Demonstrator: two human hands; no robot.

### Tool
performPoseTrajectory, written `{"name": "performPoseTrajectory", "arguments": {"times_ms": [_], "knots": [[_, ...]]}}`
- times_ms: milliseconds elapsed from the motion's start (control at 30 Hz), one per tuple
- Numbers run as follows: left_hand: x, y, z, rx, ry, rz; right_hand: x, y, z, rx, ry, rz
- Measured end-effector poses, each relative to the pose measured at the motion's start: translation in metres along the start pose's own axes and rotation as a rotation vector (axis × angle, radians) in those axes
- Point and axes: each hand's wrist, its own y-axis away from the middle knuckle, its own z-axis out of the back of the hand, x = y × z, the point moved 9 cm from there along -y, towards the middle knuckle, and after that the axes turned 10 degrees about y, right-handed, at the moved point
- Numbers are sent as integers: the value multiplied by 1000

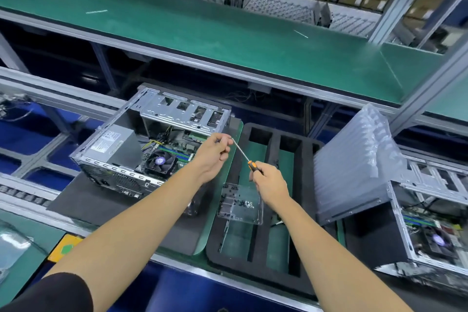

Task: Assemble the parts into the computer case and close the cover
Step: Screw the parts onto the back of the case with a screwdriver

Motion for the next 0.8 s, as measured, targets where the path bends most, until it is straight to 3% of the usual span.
{"name": "performPoseTrajectory", "arguments": {"times_ms": [300, 800], "knots": [[-67, 36, 64, 129, -144, -36, 95, 21, -25, 26, 215, 68], [-174, 87, 242, 62, -223, -119, 260, 66, -161, 37, 324, 84]]}}
